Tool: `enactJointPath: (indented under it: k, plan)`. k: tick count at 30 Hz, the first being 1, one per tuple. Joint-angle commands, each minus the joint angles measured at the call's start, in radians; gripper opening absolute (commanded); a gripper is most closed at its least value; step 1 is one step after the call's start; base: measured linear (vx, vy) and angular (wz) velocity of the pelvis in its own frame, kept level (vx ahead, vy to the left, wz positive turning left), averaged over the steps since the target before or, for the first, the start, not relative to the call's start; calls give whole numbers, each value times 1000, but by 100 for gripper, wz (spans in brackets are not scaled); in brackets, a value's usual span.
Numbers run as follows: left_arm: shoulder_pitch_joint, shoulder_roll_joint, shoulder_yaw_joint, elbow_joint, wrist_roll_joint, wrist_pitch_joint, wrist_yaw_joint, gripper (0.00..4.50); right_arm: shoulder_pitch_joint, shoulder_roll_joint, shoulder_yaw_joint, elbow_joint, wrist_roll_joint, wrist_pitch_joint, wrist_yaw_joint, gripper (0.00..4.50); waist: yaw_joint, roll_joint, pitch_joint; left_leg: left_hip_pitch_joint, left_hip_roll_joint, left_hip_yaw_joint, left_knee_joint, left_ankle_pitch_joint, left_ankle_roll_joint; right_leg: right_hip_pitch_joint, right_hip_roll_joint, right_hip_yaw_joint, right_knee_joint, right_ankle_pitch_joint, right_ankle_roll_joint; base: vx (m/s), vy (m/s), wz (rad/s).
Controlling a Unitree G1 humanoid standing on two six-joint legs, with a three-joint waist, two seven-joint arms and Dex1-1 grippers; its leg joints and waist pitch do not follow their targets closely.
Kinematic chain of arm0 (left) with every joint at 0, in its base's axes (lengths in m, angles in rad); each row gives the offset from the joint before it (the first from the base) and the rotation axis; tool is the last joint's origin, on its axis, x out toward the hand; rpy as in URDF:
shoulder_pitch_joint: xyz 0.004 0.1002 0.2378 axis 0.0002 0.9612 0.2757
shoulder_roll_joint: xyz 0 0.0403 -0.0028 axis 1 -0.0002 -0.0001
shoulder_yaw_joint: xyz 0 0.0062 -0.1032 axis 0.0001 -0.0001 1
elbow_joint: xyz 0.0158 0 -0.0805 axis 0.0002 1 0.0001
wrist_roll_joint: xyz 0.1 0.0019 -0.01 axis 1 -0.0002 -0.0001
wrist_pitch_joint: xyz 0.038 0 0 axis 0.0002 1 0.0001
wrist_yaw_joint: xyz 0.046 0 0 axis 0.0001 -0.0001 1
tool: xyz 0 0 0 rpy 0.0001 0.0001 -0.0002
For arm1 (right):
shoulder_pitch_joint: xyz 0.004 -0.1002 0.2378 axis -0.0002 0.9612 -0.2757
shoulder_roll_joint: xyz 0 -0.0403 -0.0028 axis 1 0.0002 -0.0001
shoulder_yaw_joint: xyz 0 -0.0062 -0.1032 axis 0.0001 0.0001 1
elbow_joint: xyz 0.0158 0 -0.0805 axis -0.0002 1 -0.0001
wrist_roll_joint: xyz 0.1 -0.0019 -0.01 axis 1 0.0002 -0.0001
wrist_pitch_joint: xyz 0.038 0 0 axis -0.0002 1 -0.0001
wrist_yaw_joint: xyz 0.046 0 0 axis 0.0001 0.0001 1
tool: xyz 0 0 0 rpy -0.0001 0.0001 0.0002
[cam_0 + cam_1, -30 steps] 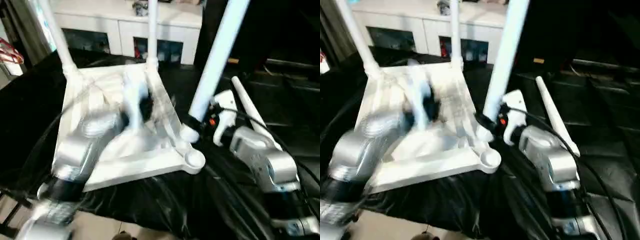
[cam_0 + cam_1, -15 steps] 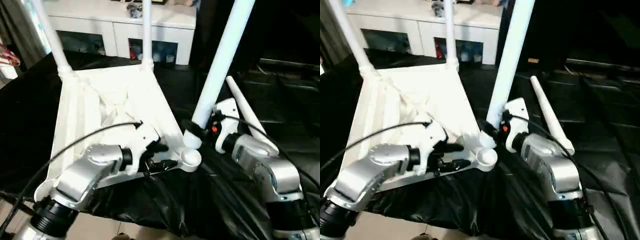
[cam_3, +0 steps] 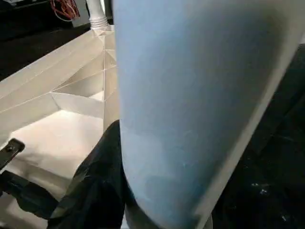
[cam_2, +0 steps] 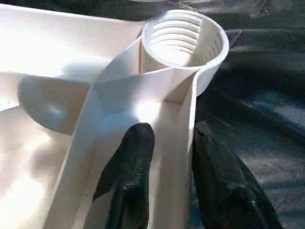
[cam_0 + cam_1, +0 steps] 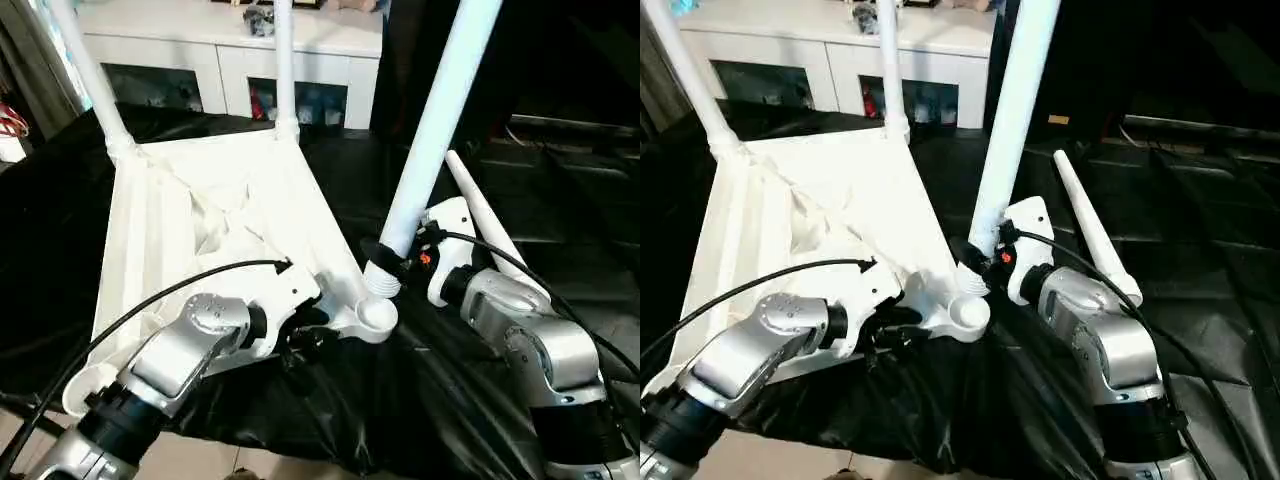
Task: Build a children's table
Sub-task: Pick table leg, then insert table leg to table base
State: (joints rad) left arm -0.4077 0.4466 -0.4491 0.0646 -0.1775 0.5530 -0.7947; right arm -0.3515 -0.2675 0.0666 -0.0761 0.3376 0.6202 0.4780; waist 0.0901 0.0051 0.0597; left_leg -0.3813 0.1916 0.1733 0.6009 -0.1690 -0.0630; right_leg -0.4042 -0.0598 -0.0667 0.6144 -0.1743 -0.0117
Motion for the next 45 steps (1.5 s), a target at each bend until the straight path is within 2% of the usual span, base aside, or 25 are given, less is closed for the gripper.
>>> enactJointPath:
  k: [1,5,10,14,15,16,18,22,25,26,27,28,29,30,31,32,33,34,35,36,37,38,39,41,45]
  plan:
    - [-15,2,-1,64,32,-27,6,115,4,-7,-1,-30,-10,7,0,190,2,5,-69,21,31,-14,-74,-250,-36,44,-74,50,-84,-313,-125,0,0,0]
    - [-14,-7,-16,155,65,-103,-12,78,3,-10,3,-29,-10,7,5,190,1,3,-64,21,29,-16,-77,-284,-37,43,-79,47,-97,-419,-89,0,0,0]
    - [-11,6,-54,182,107,-148,-26,36,4,-16,8,-26,-9,5,11,190,-4,-2,-57,33,25,-23,-79,-354,-40,35,-84,40,-121,-604,-28,0,0,0]
    - [-29,-7,-83,226,145,-214,-36,5,0,-16,9,-26,-8,8,11,190,-5,-2,-56,36,22,-22,-77,-365,-36,28,-81,36,-130,-635,-15,0,0,0]
    - [-47,-42,-94,274,160,-348,-58,0,-6,-16,7,-20,-8,7,11,190,-6,-3,-56,37,21,-22,-76,-371,-34,27,-81,34,-133,-647,-11,0,0,0]
    - [-47,-42,-94,274,160,-348,-58,0,-6,-16,7,-20,-8,7,11,190,-7,-10,-54,37,19,-22,-76,-370,-28,27,-80,32,-141,-661,-1,0,0,0]
    - [-52,-51,-97,285,161,-376,-64,0,-7,-16,6,-17,-8,6,11,190,-3,-4,-54,50,21,-22,-72,-396,-30,18,-84,29,-144,-685,1,0,0,0]
    - [-84,-99,-108,359,165,-495,-101,0,-18,-17,-1,-2,-4,-1,15,190,-5,-5,-52,55,18,-23,-73,-411,-23,19,-86,18,-159,-715,13,0,0,0]
    - [-90,-99,-103,382,165,-531,-126,0,-20,-19,-5,0,-3,-3,14,190,-9,1,-53,61,22,-28,-77,-442,-22,27,-90,3,-167,-715,12,0,0,0]
    - [-92,-97,-99,391,164,-547,-139,0,-20,-19,-6,0,-2,-4,13,190,-11,2,-51,66,21,-27,-76,-465,-20,26,-89,-10,-176,-717,18,0,0,0]
    - [-86,-80,-74,388,150,-588,-173,0,-18,-19,-8,1,-2,-6,12,190,-17,15,-46,75,22,-31,-73,-516,-23,25,-92,-36,-190,-739,31,0,0,0]
    - [-83,-73,-67,379,144,-595,-182,0,-17,-20,-8,1,-2,-7,11,190,-22,16,-44,81,25,-33,-73,-552,-26,26,-88,-50,-197,-740,39,0,0,0]
    - [-82,-71,-66,377,143,-597,-184,0,-17,-20,-8,0,-2,-7,11,190,-35,24,-40,80,43,-43,-91,-646,-31,47,-78,-85,-191,-690,48,0,55,-6]
    - [-79,-64,-56,369,134,-611,-201,0,-16,-20,-8,0,-2,-7,11,190,-33,37,-41,61,67,-50,-121,-712,-39,76,-74,-84,-150,-616,35,0,55,-6]
    - [-78,-62,-50,367,130,-620,-211,0,-15,-19,-9,0,-2,-8,11,190,2,59,-46,-15,108,-44,-218,-850,-67,134,-57,-39,47,-294,-34,-59,12,1]
    - [-73,-54,-33,347,113,-616,-235,0,-14,-20,-10,-2,0,-6,10,190,21,29,-47,25,79,-2,-224,-834,-80,87,-46,8,67,-292,-41,-70,-15,5]
    - [-72,-50,-29,339,111,-613,-237,0,-14,-20,-11,-3,0,-5,9,190,12,-29,-34,126,10,-7,-41,-620,-94,-49,-135,44,-137,-800,-49,-25,-65,11]
    - [-61,-26,-23,311,120,-586,-225,0,-14,-20,-12,-3,0,-5,9,190,31,-32,-55,53,6,-35,14,-235,-11,27,-205,92,-148,-909,-24,71,-71,-8]
    - [-50,5,-19,279,144,-563,-194,0,-14,-20,-12,-2,0,-5,9,190,39,-24,-63,9,20,-45,-21,-122,4,68,-196,91,-116,-811,-24,109,-71,-17]
    - [-48,10,-16,275,152,-556,-186,0,-14,-20,-12,-1,0,-5,9,190,42,-13,-58,1,24,-42,-49,-100,-12,63,-163,61,-110,-749,-25,64,-20,-24]
    - [-46,16,-13,271,161,-549,-177,0,-15,-20,-12,-1,0,-5,8,190,36,-6,-68,12,31,-27,-74,-139,-37,42,-103,43,-82,-533,-43,0,0,0]
    - [-49,26,-4,266,191,-519,-144,0,-16,-19,-12,1,1,-4,8,190,29,5,-72,16,35,-26,-85,-209,-47,42,-90,41,-62,-402,-80,0,0,0]
    - [-51,30,2,264,207,-502,-129,0,-16,-20,-13,1,1,-4,8,190,18,6,-68,14,34,-26,-89,-271,-59,44,-86,43,-58,-363,-102,0,0,0]
    - [-58,31,11,261,215,-476,-120,0,-16,-20,-13,3,1,-3,9,190,13,0,-65,19,29,-22,-88,-326,-63,41,-87,46,-70,-403,-104,0,0,0]
    - [-54,19,37,200,184,-432,-141,0,-14,-21,-12,3,9,7,15,190,-1,-3,-70,13,31,-23,-91,-273,-47,52,-88,45,-66,-333,-112,0,0,0]
